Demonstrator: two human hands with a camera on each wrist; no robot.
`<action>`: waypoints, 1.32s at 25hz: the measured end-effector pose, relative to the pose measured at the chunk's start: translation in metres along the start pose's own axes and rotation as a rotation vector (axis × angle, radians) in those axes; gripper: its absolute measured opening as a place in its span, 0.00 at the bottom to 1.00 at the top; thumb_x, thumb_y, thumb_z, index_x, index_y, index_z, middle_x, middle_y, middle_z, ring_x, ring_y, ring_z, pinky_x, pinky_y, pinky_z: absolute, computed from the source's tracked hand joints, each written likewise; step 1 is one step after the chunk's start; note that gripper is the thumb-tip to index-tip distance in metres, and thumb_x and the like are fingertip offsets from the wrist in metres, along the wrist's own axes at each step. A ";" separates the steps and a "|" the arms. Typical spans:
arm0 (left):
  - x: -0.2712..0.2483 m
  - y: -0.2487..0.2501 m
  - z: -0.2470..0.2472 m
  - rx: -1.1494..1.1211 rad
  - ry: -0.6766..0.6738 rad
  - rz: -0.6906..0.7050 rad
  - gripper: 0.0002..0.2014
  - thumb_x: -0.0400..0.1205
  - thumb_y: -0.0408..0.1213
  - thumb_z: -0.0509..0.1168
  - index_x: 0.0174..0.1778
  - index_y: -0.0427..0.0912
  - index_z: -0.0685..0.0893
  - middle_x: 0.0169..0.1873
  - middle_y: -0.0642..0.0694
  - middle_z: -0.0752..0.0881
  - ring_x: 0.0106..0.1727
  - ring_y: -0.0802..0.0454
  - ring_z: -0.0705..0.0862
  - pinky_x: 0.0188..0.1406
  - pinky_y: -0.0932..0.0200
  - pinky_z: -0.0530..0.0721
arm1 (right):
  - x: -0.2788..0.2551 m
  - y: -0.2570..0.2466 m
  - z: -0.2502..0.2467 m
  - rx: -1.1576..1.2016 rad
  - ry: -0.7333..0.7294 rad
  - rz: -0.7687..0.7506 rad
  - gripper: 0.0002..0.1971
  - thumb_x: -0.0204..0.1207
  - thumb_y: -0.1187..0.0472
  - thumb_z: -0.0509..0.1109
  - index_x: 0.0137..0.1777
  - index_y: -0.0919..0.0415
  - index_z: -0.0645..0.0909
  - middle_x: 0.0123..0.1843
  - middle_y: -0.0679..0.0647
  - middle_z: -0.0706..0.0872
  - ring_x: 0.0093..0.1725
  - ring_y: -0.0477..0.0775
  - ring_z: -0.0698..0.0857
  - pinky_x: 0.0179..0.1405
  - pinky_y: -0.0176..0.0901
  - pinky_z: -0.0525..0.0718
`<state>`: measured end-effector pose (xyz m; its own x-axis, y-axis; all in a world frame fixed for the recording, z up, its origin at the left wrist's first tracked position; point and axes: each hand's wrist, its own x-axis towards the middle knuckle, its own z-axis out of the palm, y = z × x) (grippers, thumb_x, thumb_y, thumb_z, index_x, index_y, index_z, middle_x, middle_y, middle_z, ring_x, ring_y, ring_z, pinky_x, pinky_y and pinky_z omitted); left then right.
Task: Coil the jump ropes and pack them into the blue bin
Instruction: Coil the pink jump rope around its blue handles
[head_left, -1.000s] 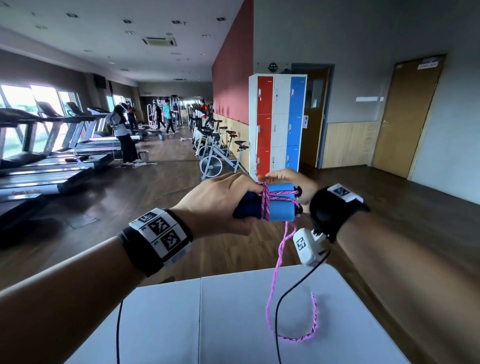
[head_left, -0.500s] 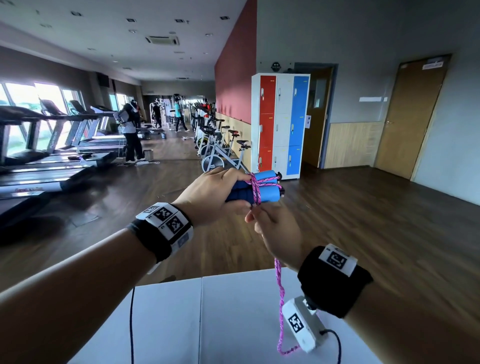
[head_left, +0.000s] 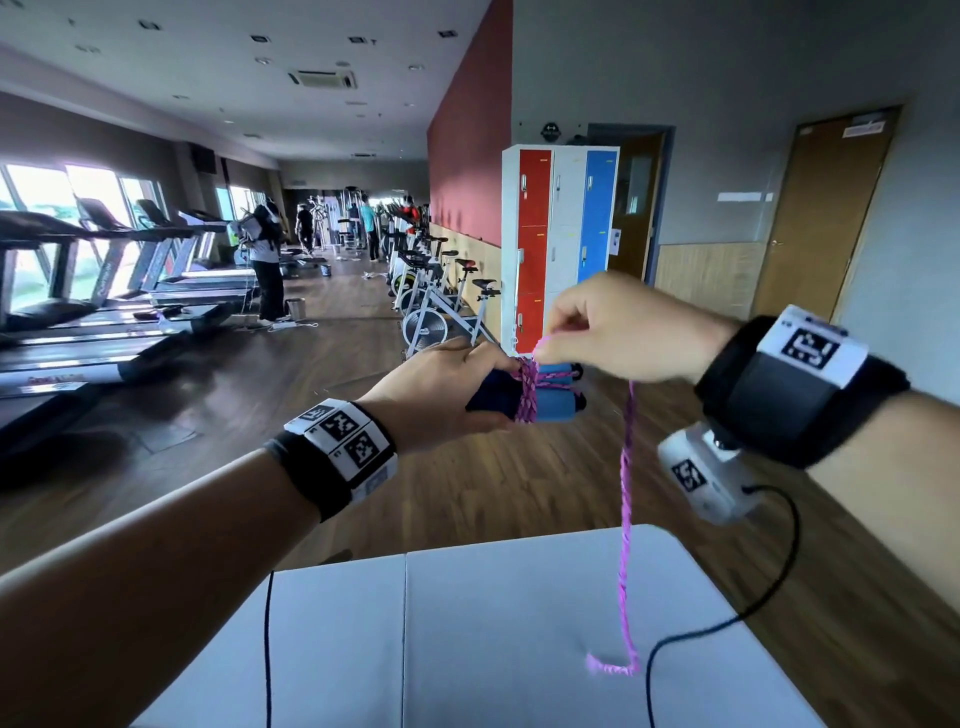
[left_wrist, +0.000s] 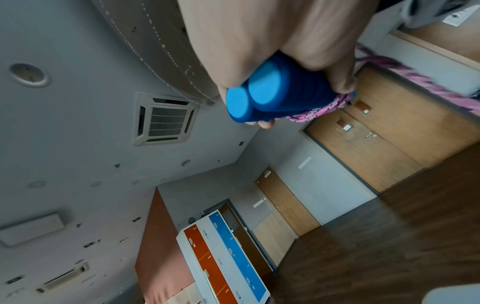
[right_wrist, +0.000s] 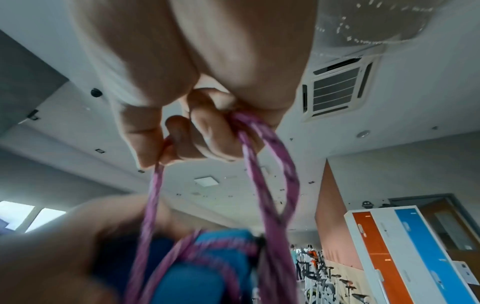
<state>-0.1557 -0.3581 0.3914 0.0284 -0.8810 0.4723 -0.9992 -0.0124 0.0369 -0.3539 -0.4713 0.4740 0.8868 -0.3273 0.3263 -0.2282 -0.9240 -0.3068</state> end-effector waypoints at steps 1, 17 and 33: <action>-0.001 0.003 0.001 -0.012 0.000 0.020 0.29 0.76 0.56 0.76 0.71 0.52 0.77 0.56 0.48 0.84 0.59 0.53 0.78 0.60 0.54 0.80 | 0.006 0.003 -0.010 0.006 0.014 -0.017 0.08 0.77 0.52 0.78 0.41 0.55 0.90 0.38 0.49 0.90 0.39 0.51 0.86 0.43 0.45 0.83; -0.013 0.037 -0.005 -0.187 0.157 0.108 0.27 0.70 0.49 0.80 0.62 0.48 0.80 0.55 0.50 0.87 0.54 0.53 0.82 0.52 0.53 0.81 | 0.044 0.082 0.030 0.426 -0.030 0.056 0.18 0.81 0.51 0.72 0.42 0.69 0.84 0.29 0.55 0.77 0.29 0.51 0.72 0.32 0.41 0.71; 0.003 0.014 0.010 0.092 0.157 -0.010 0.36 0.83 0.68 0.52 0.84 0.53 0.66 0.67 0.48 0.78 0.62 0.44 0.83 0.52 0.42 0.87 | -0.006 0.028 0.137 1.076 0.294 0.304 0.18 0.84 0.68 0.56 0.32 0.59 0.78 0.25 0.52 0.70 0.19 0.45 0.62 0.19 0.40 0.55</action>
<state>-0.1698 -0.3656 0.3849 0.0350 -0.7963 0.6039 -0.9969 -0.0705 -0.0352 -0.3102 -0.4683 0.3410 0.6939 -0.6711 0.2608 0.1697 -0.1995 -0.9651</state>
